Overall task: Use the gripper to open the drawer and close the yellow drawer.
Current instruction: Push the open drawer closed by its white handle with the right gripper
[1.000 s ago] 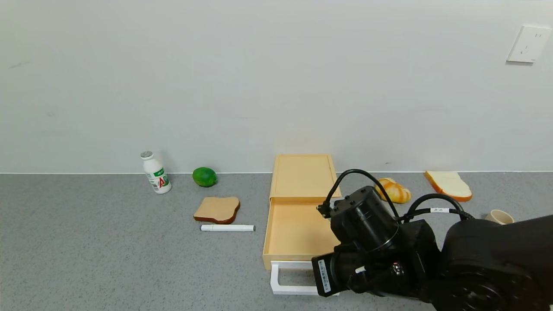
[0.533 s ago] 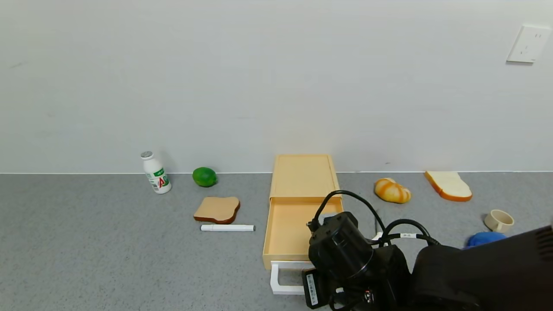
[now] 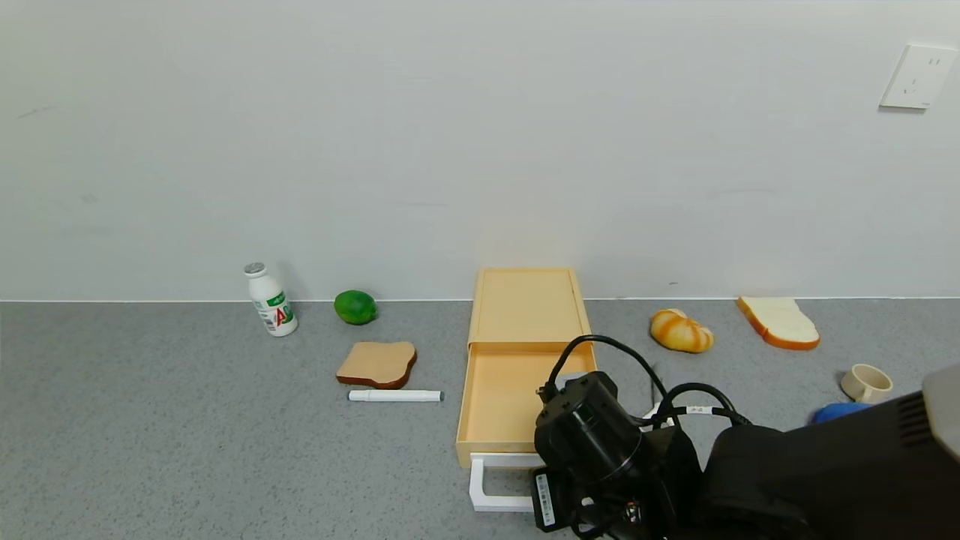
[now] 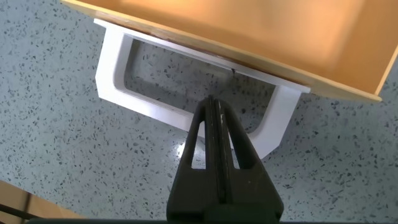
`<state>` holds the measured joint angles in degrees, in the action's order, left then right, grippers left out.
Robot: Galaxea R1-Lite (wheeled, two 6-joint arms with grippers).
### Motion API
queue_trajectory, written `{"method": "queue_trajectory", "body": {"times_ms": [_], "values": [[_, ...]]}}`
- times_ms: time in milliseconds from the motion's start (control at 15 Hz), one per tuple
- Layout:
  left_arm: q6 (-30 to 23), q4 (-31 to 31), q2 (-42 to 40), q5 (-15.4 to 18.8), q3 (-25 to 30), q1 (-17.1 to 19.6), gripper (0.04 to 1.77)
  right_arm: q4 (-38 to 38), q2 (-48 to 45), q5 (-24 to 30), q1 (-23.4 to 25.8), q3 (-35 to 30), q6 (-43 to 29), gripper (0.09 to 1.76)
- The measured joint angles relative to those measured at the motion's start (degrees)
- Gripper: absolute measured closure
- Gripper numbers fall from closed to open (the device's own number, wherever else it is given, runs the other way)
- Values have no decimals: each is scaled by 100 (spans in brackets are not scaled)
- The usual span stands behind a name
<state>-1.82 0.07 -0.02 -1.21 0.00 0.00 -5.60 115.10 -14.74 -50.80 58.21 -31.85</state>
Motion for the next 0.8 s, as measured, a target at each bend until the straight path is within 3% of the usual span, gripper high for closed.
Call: {"method": "queue_trajectory", "body": {"times_ms": [200,467,800], "values": [[0,0,0,0,0,0,9,174,-91,83,-121,-27,-105,173],[0,2,0,0,0,0,9,597,-251,678,-272,-33,-317,173],[0,2,0,2,0,0,9,650,-100,733,-380,-28,-321,173]]}}
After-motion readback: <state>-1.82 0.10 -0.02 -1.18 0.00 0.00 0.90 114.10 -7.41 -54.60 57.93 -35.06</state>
